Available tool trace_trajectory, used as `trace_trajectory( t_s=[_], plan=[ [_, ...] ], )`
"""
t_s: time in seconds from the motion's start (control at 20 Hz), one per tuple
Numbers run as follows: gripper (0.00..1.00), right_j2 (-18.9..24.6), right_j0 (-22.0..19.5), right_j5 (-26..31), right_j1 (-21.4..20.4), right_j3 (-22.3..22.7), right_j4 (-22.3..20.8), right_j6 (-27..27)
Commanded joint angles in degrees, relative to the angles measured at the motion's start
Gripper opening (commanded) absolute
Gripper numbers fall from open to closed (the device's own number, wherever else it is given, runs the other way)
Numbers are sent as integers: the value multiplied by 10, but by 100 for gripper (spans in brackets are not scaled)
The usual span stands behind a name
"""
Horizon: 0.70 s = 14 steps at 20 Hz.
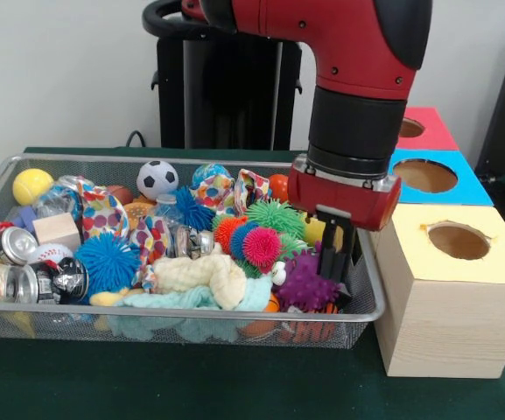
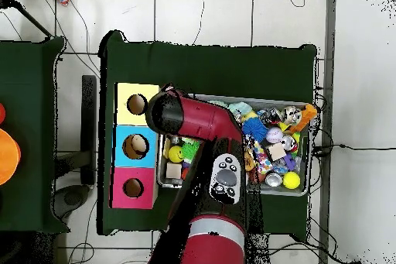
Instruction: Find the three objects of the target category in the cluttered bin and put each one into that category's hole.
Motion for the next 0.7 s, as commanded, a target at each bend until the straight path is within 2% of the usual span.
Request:
trace_trajectory(
  t_s=[0.05, 0.7],
  plan=[
    [0, 16, -20, 58, 46, -48, -20, 34],
    [0, 27, -28, 47, 53, -44, -21, 33]
  ],
)
